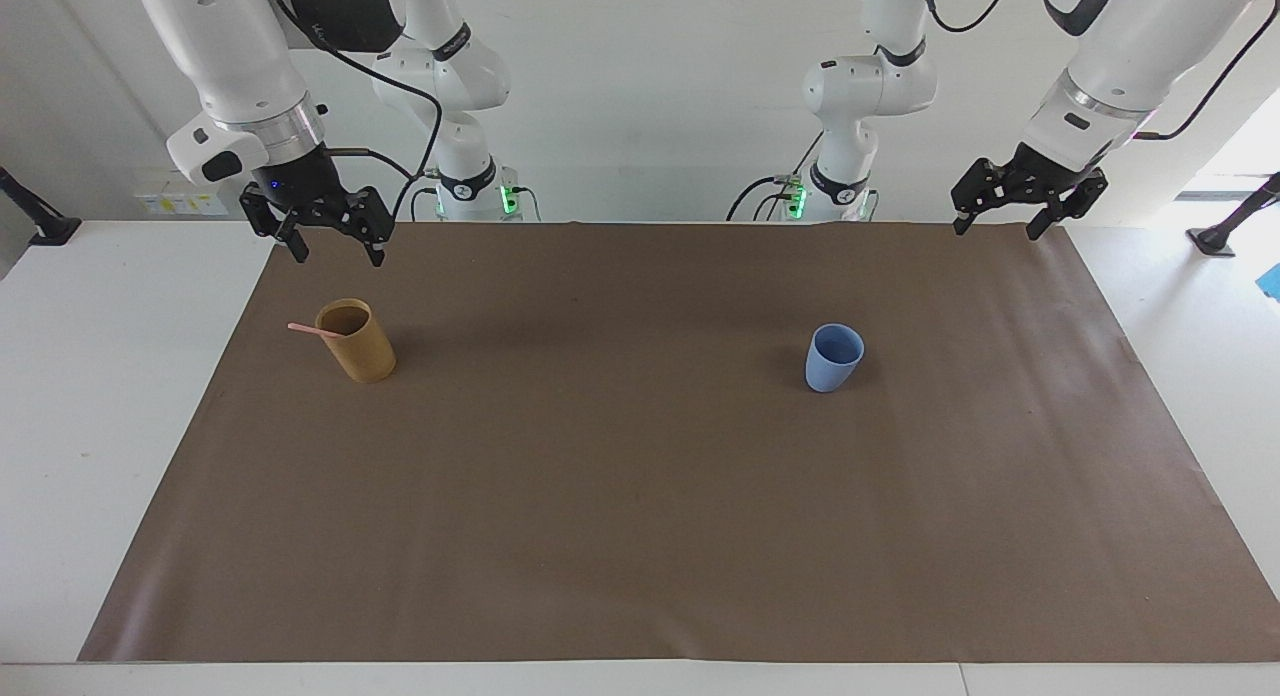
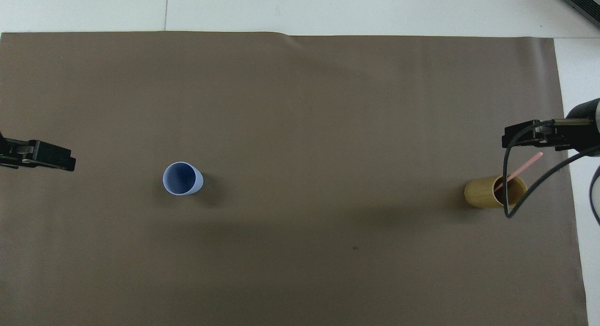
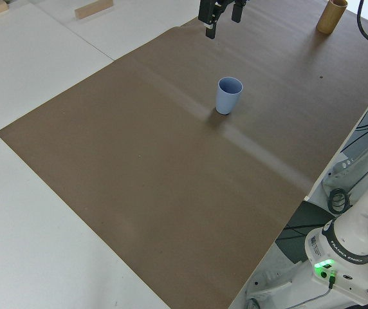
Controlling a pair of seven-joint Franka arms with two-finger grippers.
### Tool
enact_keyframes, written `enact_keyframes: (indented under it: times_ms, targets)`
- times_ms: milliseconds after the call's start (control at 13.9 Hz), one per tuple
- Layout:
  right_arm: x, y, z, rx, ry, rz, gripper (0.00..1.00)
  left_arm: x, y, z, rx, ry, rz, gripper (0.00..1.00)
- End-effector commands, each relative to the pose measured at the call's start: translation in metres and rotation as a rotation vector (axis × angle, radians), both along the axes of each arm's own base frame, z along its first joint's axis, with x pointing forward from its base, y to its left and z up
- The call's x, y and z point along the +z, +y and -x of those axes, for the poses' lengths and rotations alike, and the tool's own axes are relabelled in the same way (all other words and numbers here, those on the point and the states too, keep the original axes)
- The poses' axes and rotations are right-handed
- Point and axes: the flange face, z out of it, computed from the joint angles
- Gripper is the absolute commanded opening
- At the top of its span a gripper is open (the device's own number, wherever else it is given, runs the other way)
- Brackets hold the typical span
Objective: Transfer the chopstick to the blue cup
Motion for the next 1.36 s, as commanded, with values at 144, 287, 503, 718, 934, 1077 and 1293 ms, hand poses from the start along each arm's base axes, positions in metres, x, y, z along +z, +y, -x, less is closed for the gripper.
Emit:
enact_keyframes:
  times_ms: [144,287,503,718,934,1077,1293]
  targets:
    - [-0.0002,0.0008,0.0057,0.021,-0.011,-0.028,1.0,0.0017,0.0057,0.0091,0.014,0.001,0.0,1.0]
    - [-0.0003,0.0017,0.0052,0.023,-0.011,-0.028,1.0,0.0013,0.0067,0.0095,0.014,0.005,-0.002,1.0]
    - [-0.0015,0.0,0.006,0.017,0.002,-0.028,1.0,0.0011,0.0051,0.0083,0.01,-0.001,-0.001,1.0]
    - [-0.0007,0.0,0.0064,0.017,0.0,-0.028,1.0,0.0013,0.0049,0.0086,0.008,-0.002,0.0,1.0]
    - [-0.0007,0.0,0.0064,0.02,0.0,-0.028,1.0,0.002,0.0033,0.0079,0.007,-0.01,0.001,1.0]
    - [-0.0007,0.0,0.0064,0.018,0.0,-0.028,1.0,0.002,0.0041,0.0078,0.008,-0.01,0.001,1.0]
    - [-0.0014,0.0,0.0065,0.02,0.002,-0.028,1.0,0.0014,0.0049,0.0076,0.01,-0.01,0.001,1.0]
